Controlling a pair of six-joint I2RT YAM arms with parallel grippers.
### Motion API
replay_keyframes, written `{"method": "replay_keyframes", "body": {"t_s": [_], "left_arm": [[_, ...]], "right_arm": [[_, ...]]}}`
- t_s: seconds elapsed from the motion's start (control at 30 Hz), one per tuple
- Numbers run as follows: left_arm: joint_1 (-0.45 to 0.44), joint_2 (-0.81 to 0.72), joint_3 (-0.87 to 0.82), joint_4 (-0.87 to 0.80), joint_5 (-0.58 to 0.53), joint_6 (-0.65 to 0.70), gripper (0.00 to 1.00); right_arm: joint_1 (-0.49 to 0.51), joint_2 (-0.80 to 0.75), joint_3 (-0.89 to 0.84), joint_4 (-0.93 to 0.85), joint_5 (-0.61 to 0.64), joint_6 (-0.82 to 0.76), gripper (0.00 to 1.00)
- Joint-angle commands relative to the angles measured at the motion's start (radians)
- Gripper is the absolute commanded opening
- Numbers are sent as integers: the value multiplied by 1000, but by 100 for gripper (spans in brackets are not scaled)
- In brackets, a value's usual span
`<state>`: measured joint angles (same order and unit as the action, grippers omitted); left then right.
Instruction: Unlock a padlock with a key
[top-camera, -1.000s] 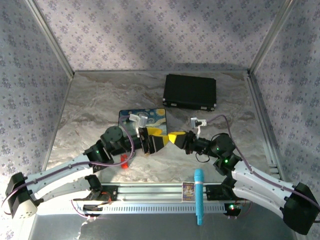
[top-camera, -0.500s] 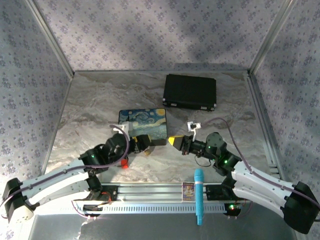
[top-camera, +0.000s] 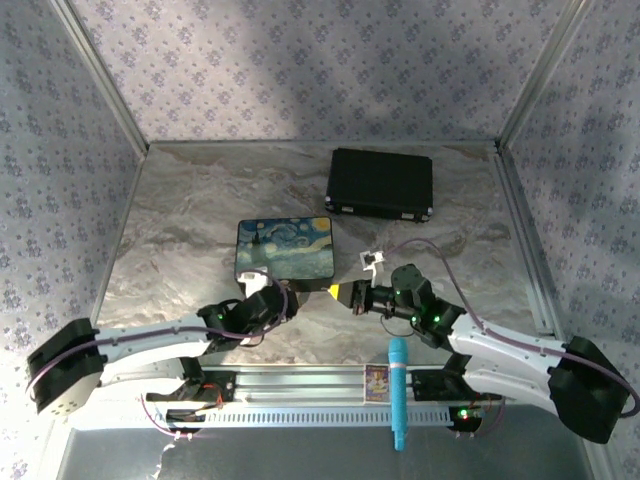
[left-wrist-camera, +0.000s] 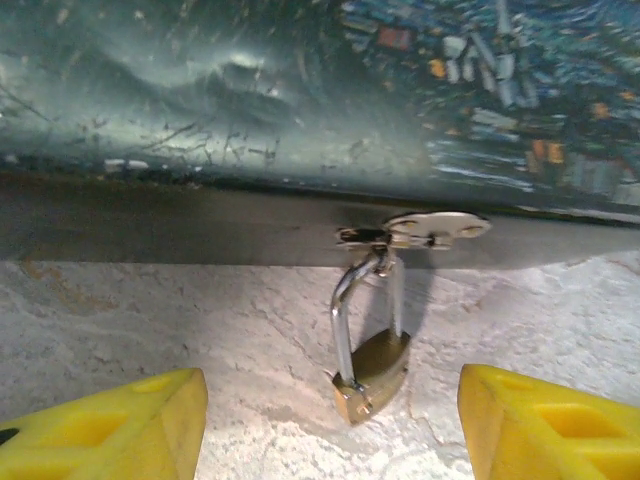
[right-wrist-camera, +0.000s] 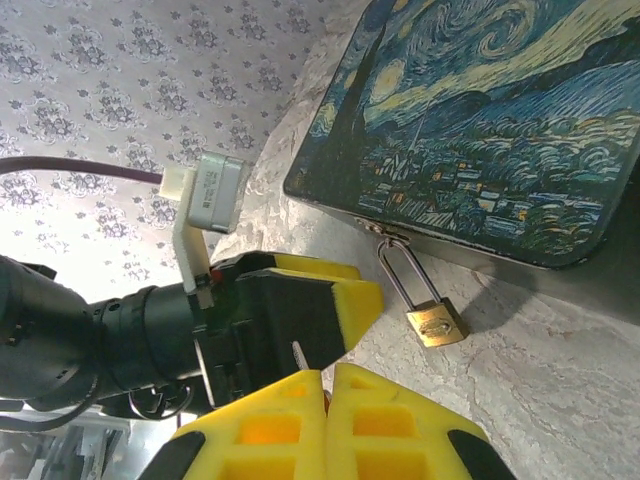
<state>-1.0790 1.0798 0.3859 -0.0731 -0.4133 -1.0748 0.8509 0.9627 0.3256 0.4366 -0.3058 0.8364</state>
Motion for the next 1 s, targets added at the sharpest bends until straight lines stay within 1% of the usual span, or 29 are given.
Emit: {"method": "replay_keyframes", "body": {"t_s": [0.0, 0.1, 0.13, 0.3, 0.47, 0.73, 0.8, 0.9, 0.97], "left_arm": [[10, 59, -1, 67, -40, -20, 65], [12, 118, 14, 86, -38, -11, 64], [14, 135, 18, 94, -33, -6, 62], [16, 169, 20, 105, -6, -33, 42], [16, 157, 11, 96, 16, -48, 26], [23, 171, 29, 68, 30, -39, 7], [30, 178, 34, 61, 46, -40, 1], [42, 164, 38, 60, 89, -62, 0], [57, 147, 27, 95, 142, -93, 0]], "right_arm": [[15, 11, 35, 36, 24, -18, 0], [26, 18, 37, 36, 30, -15, 0], [29, 18, 36, 36, 33, -14, 0], [39, 22, 35, 21, 46, -11, 0], [42, 31, 28, 21, 51, -10, 0], [42, 114, 7, 78, 37, 19, 0], [45, 136, -3, 95, 35, 33, 0], [55, 166, -19, 123, 35, 52, 0], [61, 187, -40, 170, 37, 74, 0]]}}
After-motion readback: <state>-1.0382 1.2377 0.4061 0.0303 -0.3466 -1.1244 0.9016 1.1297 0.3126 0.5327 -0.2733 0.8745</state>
